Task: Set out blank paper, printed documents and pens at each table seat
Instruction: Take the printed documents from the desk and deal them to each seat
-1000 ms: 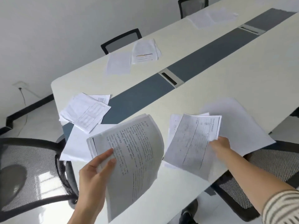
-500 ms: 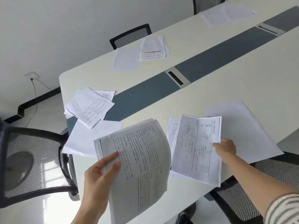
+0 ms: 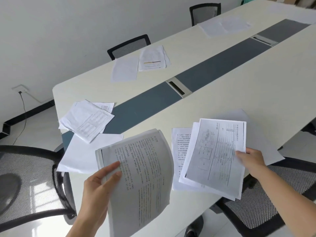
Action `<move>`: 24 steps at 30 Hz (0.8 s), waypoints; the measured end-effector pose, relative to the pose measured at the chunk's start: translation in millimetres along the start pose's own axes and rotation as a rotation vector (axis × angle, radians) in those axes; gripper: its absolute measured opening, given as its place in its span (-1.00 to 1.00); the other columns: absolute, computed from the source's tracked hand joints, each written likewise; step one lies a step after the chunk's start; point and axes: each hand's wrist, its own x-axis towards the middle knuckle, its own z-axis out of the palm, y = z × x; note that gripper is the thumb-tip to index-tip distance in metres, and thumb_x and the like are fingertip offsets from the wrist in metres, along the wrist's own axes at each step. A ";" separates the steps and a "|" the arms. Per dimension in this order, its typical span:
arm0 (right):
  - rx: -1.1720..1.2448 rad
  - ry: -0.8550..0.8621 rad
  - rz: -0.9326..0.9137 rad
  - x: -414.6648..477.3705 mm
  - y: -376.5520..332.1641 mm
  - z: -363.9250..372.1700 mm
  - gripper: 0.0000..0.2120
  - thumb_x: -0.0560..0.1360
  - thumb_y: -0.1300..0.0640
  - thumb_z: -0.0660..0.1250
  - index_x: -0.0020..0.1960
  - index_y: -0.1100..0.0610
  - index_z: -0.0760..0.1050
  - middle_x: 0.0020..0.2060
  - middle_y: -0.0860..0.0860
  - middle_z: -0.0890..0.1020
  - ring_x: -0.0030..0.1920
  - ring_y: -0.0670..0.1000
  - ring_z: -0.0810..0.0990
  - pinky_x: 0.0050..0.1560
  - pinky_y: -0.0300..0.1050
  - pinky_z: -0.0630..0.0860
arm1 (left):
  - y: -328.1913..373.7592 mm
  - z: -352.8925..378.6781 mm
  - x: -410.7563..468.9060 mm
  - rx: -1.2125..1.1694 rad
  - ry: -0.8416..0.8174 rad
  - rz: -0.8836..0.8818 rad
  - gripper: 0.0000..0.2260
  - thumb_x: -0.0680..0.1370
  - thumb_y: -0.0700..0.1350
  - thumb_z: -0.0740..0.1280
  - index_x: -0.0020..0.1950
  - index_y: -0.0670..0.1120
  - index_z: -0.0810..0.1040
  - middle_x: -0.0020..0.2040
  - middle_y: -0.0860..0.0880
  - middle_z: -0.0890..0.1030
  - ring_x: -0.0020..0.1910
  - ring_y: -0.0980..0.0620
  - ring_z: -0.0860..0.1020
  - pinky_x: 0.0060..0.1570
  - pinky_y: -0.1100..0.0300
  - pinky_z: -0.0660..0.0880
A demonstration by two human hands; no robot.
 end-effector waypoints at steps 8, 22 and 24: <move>0.078 -0.218 0.133 18.5 9.6 -7.8 -0.75 0.55 0.29 0.33 0.21 0.24 0.56 0.14 0.19 0.64 0.12 0.21 0.61 0.24 0.18 0.51 | 2.4 38.9 10.3 -0.017 -0.070 -0.067 -0.78 0.55 -0.36 0.25 0.11 -0.20 0.62 -0.07 -0.24 0.71 -0.25 -0.12 0.68 -0.25 0.05 0.66; 0.209 -0.804 -0.173 -89.3 -60.2 34.1 -0.64 0.46 -0.04 0.34 0.13 0.18 0.58 0.00 0.08 0.72 0.04 0.06 0.69 0.08 -0.01 0.58 | 7.6 89.8 0.4 -0.123 -0.205 -0.168 -0.64 0.40 -0.32 0.37 0.18 -0.17 0.62 0.06 -0.28 0.67 -0.09 -0.24 0.66 -0.06 -0.06 0.63; 0.292 -0.745 -0.150 -100.9 -57.1 37.4 -0.72 0.42 0.13 0.43 0.01 0.34 0.58 -0.08 0.16 0.73 -0.02 0.17 0.71 -0.06 -0.03 0.64 | 8.1 93.6 -0.9 -0.124 -0.191 -0.138 -0.60 0.42 -0.33 0.37 0.24 -0.08 0.59 0.07 -0.25 0.67 -0.06 -0.26 0.66 -0.05 -0.10 0.63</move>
